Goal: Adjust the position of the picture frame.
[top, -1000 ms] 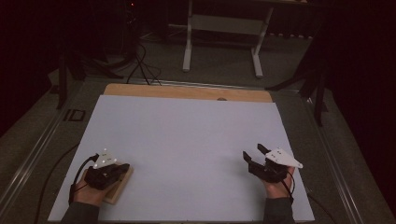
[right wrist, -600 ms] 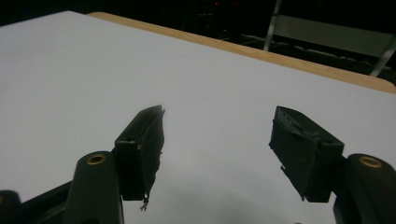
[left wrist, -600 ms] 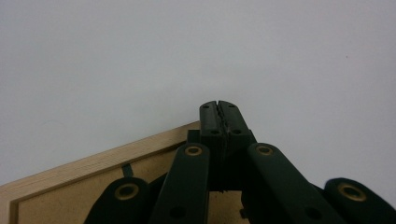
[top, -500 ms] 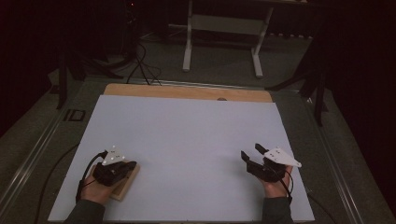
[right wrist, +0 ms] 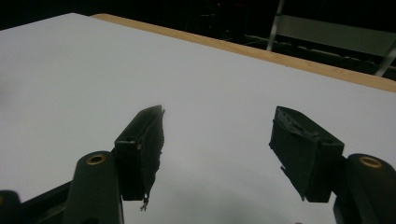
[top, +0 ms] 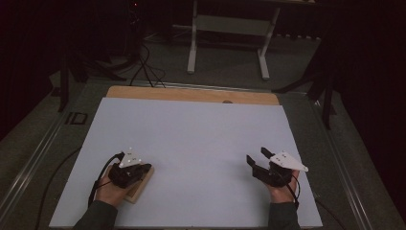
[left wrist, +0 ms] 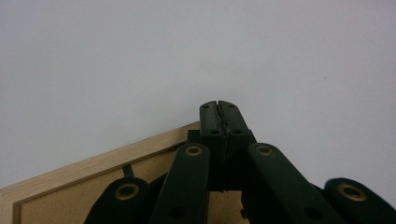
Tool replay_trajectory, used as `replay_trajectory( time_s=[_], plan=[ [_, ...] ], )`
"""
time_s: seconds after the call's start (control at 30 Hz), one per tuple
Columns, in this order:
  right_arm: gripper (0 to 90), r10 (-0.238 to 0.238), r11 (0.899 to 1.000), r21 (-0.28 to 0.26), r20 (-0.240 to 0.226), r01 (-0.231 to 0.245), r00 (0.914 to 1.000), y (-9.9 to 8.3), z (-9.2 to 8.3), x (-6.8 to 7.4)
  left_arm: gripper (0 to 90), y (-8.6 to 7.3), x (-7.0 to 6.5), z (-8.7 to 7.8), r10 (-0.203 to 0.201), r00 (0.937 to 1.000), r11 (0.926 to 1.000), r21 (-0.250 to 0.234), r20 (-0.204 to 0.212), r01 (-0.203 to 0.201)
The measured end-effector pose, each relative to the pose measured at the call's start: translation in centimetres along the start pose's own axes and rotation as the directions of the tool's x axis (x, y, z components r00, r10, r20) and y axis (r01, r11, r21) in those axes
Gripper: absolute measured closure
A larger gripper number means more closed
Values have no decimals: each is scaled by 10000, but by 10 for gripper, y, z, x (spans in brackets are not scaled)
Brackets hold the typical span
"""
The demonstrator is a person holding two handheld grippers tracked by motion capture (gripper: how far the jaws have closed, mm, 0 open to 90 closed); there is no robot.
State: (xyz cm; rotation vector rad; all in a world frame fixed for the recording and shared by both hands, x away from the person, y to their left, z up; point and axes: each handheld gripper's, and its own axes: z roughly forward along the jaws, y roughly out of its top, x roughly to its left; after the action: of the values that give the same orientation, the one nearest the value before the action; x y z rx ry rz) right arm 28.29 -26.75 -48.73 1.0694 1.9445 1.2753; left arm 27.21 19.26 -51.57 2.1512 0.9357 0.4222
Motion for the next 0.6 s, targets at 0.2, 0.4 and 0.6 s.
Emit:
replay_trajectory(
  time_s=[0.2, 0.4, 0.6],
  plan=[
    [341, 26, 10000, -6, 4, -26, 10000, 0, 0, 0, 897, 7, -4, 8, 210, 9997, 9998, -47, 154, -210],
    [341, -11, 10000, 6, 4, 11, 10000, 0, 0, 0, 897, 13, -10, 16, 452, 9987, 9989, -114, 214, -449],
    [341, -6, 10000, 3, 25, 6, 10000, 0, -1, -1, 897, 15, -13, 17, 557, 9984, 9983, -189, 126, -555]
  ],
)
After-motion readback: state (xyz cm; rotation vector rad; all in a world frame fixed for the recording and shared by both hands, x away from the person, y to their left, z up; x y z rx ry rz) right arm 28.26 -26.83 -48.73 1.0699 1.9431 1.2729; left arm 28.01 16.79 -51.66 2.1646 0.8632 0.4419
